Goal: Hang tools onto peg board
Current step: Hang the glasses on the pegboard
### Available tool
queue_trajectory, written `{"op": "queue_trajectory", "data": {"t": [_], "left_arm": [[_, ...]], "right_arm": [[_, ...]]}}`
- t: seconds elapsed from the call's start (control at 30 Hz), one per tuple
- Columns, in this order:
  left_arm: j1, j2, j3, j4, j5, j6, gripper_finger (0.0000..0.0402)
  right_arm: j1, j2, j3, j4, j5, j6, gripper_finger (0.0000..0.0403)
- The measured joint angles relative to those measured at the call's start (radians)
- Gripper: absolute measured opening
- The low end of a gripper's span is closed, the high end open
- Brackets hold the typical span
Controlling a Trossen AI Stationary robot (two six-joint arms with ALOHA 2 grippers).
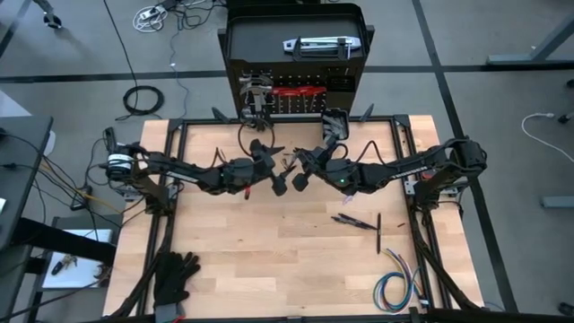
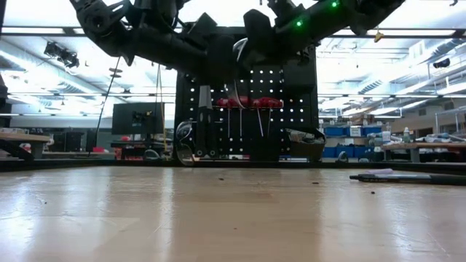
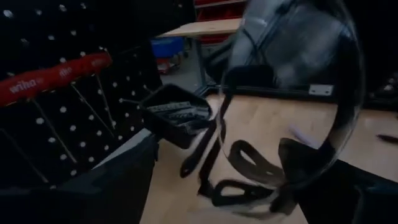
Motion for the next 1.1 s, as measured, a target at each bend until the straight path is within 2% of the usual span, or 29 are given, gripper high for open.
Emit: {"op": "queue_trajectory", "data": {"t": [0.17, 0.3, 0.4, 0.5, 0.8, 1.1], "left_arm": [[-0.006, 0.0, 0.0, 0.026, -0.037, 0.065, 0.028], [-0.006, 0.0, 0.0, 0.015, -0.054, 0.085, 0.0191], [-0.006, 0.0, 0.0, 0.004, -0.024, 0.093, 0.0126], [-0.006, 0.0, 0.0, 0.003, -0.017, 0.092, 0.0083], [-0.005, -0.001, 0.0, -0.01, -0.011, 0.091, 0.0069], [-0.005, -0.001, -0.001, -0.036, 0.058, 0.105, 0.0079]], "right_arm": [[0.0, 0.0, 0.0, -0.008, 0.0, 0.032, 0.0036], [0.0, 0.0, 0.0, -0.009, 0.0, 0.031, 0.0034], [0.003, 0.0, 0.0, -0.01, 0.0, 0.031, 0.0029], [0.006, 0.001, 0.0, -0.009, 0.001, 0.029, 0.003], [0.013, 0.001, 0.0, -0.012, -0.036, -0.002, 0.0042], [0.012, -0.001, -0.001, -0.02, -0.064, -0.058, 0.0019]]}}
